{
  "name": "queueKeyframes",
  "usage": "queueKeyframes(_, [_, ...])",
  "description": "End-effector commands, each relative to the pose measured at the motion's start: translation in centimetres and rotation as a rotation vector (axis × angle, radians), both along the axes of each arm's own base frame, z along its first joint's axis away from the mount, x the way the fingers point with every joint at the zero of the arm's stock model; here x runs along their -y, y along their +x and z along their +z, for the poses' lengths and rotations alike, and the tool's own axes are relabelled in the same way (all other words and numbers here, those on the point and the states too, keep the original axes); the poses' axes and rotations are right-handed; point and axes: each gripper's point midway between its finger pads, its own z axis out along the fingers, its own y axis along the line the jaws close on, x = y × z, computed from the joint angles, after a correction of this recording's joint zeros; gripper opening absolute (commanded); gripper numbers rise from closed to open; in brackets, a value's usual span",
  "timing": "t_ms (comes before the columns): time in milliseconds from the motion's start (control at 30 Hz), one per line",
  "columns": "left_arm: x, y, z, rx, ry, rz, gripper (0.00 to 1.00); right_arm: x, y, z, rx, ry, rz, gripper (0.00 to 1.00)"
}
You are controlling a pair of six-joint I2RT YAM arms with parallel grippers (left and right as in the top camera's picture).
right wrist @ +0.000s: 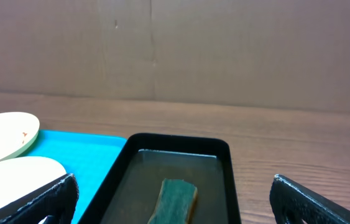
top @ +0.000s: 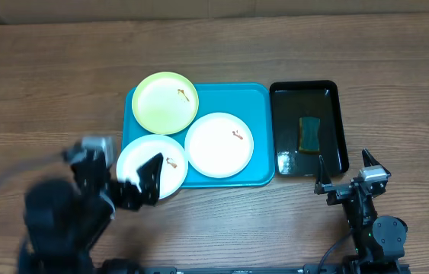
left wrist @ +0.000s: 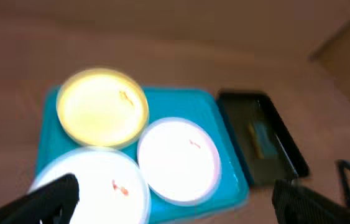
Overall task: Clean dirty plates on tray and stack at the side
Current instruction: 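Move left gripper to the rim of the right white plate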
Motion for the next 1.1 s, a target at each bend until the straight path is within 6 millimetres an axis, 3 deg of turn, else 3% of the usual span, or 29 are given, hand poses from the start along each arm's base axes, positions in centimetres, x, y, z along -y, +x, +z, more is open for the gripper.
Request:
queueKeyframes(0, [1.2, 2.1, 0.8, -0.224, -0.036, -0.075, 1.0, -0.1, 0.0, -0.1, 0.009, -0.002, 0.005, 1.0])
queueKeyframes(167, [1.7, 6.1, 0.1, -0.475, -0.077, -0.082, 1.0, -0.1, 0.0, -0.1, 0.009, -0.002, 0.005, 1.0])
queueKeyframes(267, [1.9, 7.9, -1.9, -0.584, -0.094, -0.087, 1.0, -0.1, 0.0, -0.1, 0.009, -0.002, 0.005, 1.0])
queueKeyframes(300, [2.4, 8.3, -2.8, -0.63, -0.119, -0.103, 0.95, -0.1, 0.0, -0.1, 0.009, -0.002, 0.005, 1.0])
queueKeyframes(367, [3.2, 8.2, -4.7, -0.729, -0.129, -0.122, 0.75, -0.1, 0.0, -0.1, 0.009, -0.002, 0.005, 1.0])
queueKeyframes(433, [3.6, 8.0, -7.0, -0.818, -0.062, -0.12, 0.61, -0.1, 0.0, -0.1, 0.009, -0.002, 0.005, 1.0])
queueKeyframes(500, [4.0, 8.0, -9.1, -0.872, 0.031, -0.106, 0.56, -0.1, 0.0, -0.1, 0.009, -0.002, 0.005, 1.0])
queueKeyframes(733, [6.4, 8.2, -14.3, -0.956, 0.314, -0.038, 0.64, -0.1, 0.0, -0.1, 0.009, -0.002, 0.005, 1.0])
queueKeyframes(1000, [9.5, 7.4, -17.7, -1.03, 0.392, -0.122, 0.68, -0.1, 0.0, -0.1, 0.009, -0.002, 0.005, 1.0])
queueKeyframes(1067, [9.7, 7.3, -18.0, -1.038, 0.4, -0.129, 0.74, -0.1, 0.0, -0.1, 0.009, -0.002, 0.005, 1.0])
